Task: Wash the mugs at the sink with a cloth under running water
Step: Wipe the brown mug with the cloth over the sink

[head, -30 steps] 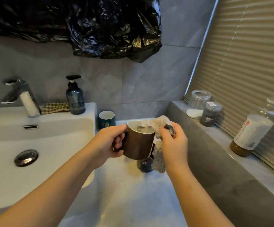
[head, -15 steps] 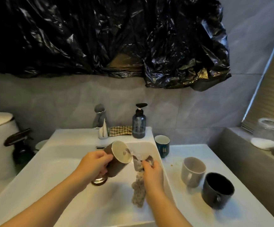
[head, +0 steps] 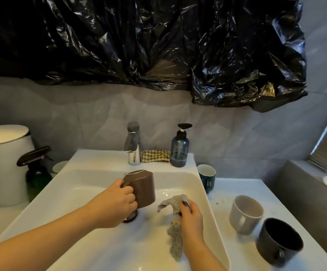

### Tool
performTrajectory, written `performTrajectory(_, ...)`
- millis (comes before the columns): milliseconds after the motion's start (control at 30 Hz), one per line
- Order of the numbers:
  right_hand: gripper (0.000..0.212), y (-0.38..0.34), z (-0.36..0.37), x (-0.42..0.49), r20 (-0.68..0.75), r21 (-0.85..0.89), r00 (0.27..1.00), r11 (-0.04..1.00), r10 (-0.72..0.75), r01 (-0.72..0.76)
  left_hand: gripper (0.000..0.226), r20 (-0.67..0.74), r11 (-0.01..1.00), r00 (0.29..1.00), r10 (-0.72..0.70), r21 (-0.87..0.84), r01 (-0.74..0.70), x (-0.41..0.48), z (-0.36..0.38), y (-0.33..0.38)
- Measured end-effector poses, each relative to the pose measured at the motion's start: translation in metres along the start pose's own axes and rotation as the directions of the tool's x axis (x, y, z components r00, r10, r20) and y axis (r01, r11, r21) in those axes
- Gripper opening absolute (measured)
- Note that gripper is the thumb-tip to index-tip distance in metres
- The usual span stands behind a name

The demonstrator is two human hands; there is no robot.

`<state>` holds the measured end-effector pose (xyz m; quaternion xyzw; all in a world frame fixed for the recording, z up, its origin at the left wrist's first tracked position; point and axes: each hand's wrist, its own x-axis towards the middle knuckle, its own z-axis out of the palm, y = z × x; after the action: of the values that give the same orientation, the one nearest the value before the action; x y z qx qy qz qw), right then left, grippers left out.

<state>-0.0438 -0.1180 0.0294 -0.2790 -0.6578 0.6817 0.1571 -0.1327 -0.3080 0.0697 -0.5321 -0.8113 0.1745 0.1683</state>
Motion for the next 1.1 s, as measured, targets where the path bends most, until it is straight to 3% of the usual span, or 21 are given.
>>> performTrajectory(233, 0.024, 0.003, 0.0, -0.001, 0.04, 0.084, 0.999, 0.996, -0.017, 0.013, 0.021, -0.039, 0.954, 0.975, -0.217, -0.221, 0.203, 0.005, -0.005, 0.009)
performTrajectory(267, 0.026, 0.002, 0.0, -0.002, 0.05, 0.101, 0.998, 0.995, -0.026, 0.021, 0.018, -0.044, 0.911, 0.953, -0.3, -0.308, 0.273, 0.009, -0.006, 0.012)
performTrajectory(300, 0.029, 0.001, 0.002, -0.004, 0.053, 0.114, 0.998, 0.993, -0.029, 0.023, 0.021, -0.002, 0.792, 0.894, -0.449, -0.465, 0.396, 0.012, -0.008, 0.015)
performTrajectory(333, 0.033, 0.001, 0.004, -0.005, 0.064, 0.12, 0.998, 0.993, -0.028, 0.02, 0.025, 0.102, 0.572, 0.799, -0.592, -0.646, 0.506, 0.014, -0.01, 0.019)
performTrajectory(367, 0.038, 0.001, 0.005, -0.006, 0.097, 0.132, 0.995, 0.991, -0.015, 0.002, 0.026, 0.229, 0.285, 0.684, -0.693, -0.784, 0.551, 0.017, -0.008, 0.022)
performTrajectory(433, 0.041, 0.004, 0.009, -0.009, 0.234, 0.131, 0.972, 0.991, -0.029, -0.002, 0.028, 0.484, -0.277, 0.485, -0.728, -0.856, 0.437, 0.023, -0.007, 0.027)
performTrajectory(467, 0.034, 0.003, 0.011, -0.014, 0.309, 0.082, 0.947, 0.994, -0.092, 0.07, 0.031, 0.6, -0.475, 0.432, -0.674, -0.799, 0.369, 0.024, -0.006, 0.03)
performTrajectory(500, 0.028, 0.003, 0.012, -0.018, 0.379, -0.024, 0.911, 0.982, -0.165, 0.188, 0.035, 0.686, -0.612, 0.411, -0.6, -0.725, 0.317, 0.025, -0.005, 0.035)
performTrajectory(567, 0.037, 0.003, 0.014, -0.021, 0.46, -0.253, 0.831, 0.851, -0.313, 0.461, 0.039, 0.763, -0.753, 0.412, -0.498, -0.616, 0.229, 0.026, -0.007, 0.044)
performTrajectory(633, 0.043, -0.002, 0.012, -0.015, 0.49, -0.425, 0.771, 0.66, -0.408, 0.62, 0.039, 0.773, -0.789, 0.438, -0.459, -0.581, 0.199, 0.028, -0.01, 0.051)
performTrajectory(700, 0.043, -0.009, 0.013, -0.005, 0.499, -0.483, 0.714, 0.526, -0.492, 0.7, 0.039, 0.746, -0.754, 0.493, -0.448, -0.612, 0.241, 0.028, -0.014, 0.056)
performTrajectory(800, 0.032, -0.014, 0.018, 0.007, 0.46, -0.534, 0.557, 0.286, -0.692, 0.796, 0.038, 0.697, -0.71, 0.577, -0.425, -0.652, 0.265, 0.032, -0.021, 0.062)
performTrajectory(867, 0.032, -0.011, 0.019, 0.012, 0.314, -0.582, 0.521, 0.273, -0.794, 0.766, 0.037, 0.658, -0.651, 0.602, -0.452, -0.705, 0.282, 0.035, -0.028, 0.063)
performTrajectory(900, 0.037, -0.015, 0.019, 0.014, 0.233, -0.573, 0.547, 0.342, -0.804, 0.745, 0.037, 0.641, -0.623, 0.613, -0.461, -0.726, 0.291, 0.037, -0.032, 0.063)
performTrajectory(1000, 0.039, -0.022, 0.027, 0.014, 0.004, -0.383, 0.803, 0.741, -0.596, 0.552, 0.038, 0.651, -0.656, 0.611, -0.45, -0.705, 0.269, 0.044, -0.036, 0.066)
performTrajectory(1033, 0.036, -0.021, 0.03, 0.012, -0.002, -0.38, 0.805, 0.745, -0.594, 0.549, 0.039, 0.675, -0.698, 0.593, -0.439, -0.671, 0.248, 0.045, -0.034, 0.066)
performTrajectory(1067, 0.035, -0.016, 0.031, 0.007, 0.045, -0.448, 0.763, 0.67, -0.644, 0.592, 0.04, 0.703, -0.75, 0.568, -0.428, -0.627, 0.211, 0.046, -0.031, 0.067)
performTrajectory(1100, 0.038, -0.006, 0.033, 0.003, 0.143, -0.547, 0.696, 0.53, -0.704, 0.648, 0.041, 0.733, -0.804, 0.541, -0.413, -0.572, 0.161, 0.047, -0.028, 0.067)
